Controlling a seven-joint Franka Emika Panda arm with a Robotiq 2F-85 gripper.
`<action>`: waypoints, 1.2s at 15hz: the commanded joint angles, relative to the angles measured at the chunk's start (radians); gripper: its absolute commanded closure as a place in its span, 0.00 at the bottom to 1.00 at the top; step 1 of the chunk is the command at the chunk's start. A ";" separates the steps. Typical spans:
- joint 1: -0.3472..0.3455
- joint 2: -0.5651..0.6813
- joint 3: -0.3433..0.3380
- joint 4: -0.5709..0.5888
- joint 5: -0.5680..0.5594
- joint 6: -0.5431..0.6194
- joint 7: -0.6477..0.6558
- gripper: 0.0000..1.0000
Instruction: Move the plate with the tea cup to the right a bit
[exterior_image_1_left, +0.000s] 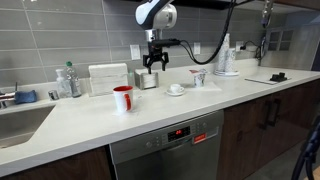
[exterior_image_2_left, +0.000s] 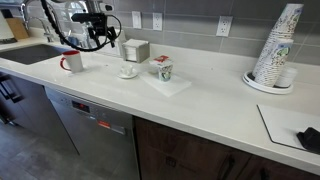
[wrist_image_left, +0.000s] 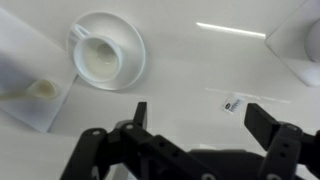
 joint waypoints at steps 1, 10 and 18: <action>-0.018 -0.177 -0.011 -0.236 -0.016 0.054 0.026 0.00; -0.086 -0.503 0.011 -0.567 0.080 0.042 -0.130 0.00; -0.080 -0.547 0.017 -0.577 0.089 0.019 -0.176 0.00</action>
